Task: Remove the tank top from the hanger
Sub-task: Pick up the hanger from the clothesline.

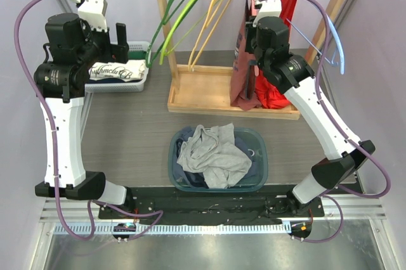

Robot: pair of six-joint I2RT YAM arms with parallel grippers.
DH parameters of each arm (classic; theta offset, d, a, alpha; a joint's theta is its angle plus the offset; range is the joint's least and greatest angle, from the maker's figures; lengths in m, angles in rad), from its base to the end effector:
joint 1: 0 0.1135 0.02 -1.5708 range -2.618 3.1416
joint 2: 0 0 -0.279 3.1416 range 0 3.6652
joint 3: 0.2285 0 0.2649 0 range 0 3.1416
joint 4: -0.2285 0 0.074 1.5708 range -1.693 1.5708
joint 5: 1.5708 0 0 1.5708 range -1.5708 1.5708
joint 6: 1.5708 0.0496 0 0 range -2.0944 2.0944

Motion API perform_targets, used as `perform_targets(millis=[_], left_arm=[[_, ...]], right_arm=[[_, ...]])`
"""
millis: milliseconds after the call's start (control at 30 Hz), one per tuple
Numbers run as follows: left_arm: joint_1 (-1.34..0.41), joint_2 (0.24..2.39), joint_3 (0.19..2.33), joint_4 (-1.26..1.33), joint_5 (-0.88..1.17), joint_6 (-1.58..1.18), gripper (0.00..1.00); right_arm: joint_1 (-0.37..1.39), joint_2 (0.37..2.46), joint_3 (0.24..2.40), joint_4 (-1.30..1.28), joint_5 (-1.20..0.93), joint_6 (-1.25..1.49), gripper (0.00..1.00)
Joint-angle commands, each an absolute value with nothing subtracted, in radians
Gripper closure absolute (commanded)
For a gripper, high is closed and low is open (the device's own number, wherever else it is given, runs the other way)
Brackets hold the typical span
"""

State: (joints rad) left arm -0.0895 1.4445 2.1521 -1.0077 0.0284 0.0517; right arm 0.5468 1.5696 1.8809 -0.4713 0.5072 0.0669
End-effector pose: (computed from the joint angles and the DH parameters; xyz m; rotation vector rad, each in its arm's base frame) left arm 0.2588 -0.0246 0.5671 0.1515 1.8650 -0.0526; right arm 0.3224 0.1680 0.5100 -0.0389 1.7101 0.0169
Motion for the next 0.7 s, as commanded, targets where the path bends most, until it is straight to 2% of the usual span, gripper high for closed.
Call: perform_targets(millis=[0, 300, 667], left_arm=[[-0.092, 1.427, 2.18, -1.005, 0.043, 0.035, 0.0], [-0.092, 1.433, 2.174, -1.009, 0.035, 0.035, 0.0], [-0.092, 1.439, 2.16, -1.02, 0.031, 0.029, 0.0]], right_arm=[[0.545, 1.529, 1.879, -0.364, 0.454, 0.014, 0.99], [0.528, 1.488, 1.821, -0.209, 0.448, -0.072, 0.99], [0.485, 1.399, 1.724, -0.011, 0.391, -0.048, 0.99]])
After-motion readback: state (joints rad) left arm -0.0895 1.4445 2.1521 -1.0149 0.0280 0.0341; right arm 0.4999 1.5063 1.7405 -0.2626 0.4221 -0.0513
